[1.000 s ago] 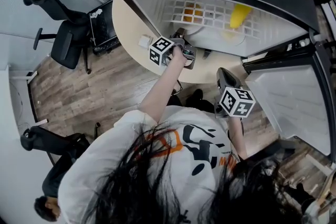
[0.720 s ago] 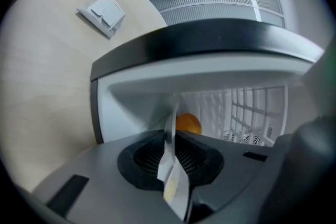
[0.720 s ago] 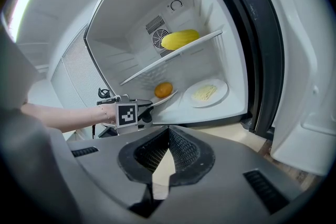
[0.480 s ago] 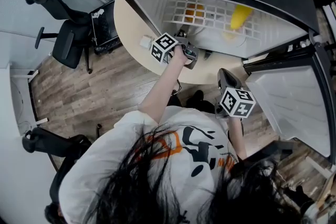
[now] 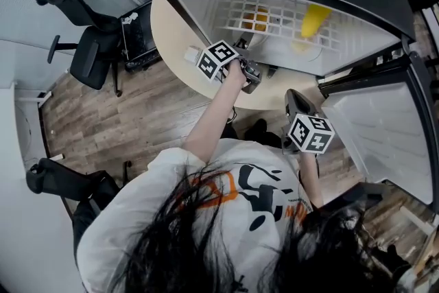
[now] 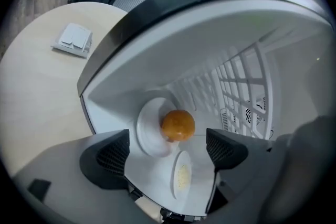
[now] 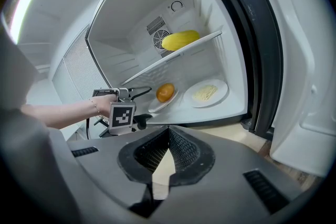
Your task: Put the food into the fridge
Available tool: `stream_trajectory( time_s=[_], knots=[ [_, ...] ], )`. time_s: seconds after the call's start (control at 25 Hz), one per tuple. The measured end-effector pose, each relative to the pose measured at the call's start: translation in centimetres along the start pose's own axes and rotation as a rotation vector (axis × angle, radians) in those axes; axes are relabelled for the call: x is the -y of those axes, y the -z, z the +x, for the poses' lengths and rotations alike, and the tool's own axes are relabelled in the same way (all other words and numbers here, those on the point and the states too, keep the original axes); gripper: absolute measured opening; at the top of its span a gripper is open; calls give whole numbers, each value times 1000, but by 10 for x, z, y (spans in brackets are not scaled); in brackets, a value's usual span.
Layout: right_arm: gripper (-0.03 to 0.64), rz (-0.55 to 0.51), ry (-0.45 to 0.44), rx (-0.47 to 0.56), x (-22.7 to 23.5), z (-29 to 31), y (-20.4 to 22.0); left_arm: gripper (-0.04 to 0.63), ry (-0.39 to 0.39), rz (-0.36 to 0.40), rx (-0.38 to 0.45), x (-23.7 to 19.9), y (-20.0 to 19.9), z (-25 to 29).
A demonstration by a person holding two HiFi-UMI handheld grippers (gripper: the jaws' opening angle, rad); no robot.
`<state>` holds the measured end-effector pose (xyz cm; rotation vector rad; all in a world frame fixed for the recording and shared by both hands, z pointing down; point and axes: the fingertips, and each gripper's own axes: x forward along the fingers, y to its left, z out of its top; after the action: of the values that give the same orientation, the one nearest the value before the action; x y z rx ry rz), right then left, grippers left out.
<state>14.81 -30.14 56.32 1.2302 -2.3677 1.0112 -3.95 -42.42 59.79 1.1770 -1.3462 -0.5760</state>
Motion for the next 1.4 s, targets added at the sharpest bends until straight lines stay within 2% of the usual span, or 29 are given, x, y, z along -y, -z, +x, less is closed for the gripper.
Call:
stream_trajectory(
  time_s=[0.28, 0.6, 0.84, 1.04, 1.16, 1.4],
  knots=[
    [15, -13, -23, -5, -5, 2, 1, 446, 45, -5, -31, -6, 9, -16],
    [15, -22, -45, -16, -12, 2, 3, 446, 104, 54, -109, -9, 22, -37],
    [15, -39, -62, -22, -14, 2, 3, 439, 155, 144, -156, 2, 31, -54],
    [15, -41, -84, -17, -18, 1, 2, 358, 204, 225, -148, 18, 33, -73],
    [15, -42, -104, -12, -22, 2, 0, 281, 227, 281, -139, 27, 36, -87],
    [15, -54, -143, -22, -36, 7, 4, 169, 231, 382, -145, 29, 40, -110]
  ],
)
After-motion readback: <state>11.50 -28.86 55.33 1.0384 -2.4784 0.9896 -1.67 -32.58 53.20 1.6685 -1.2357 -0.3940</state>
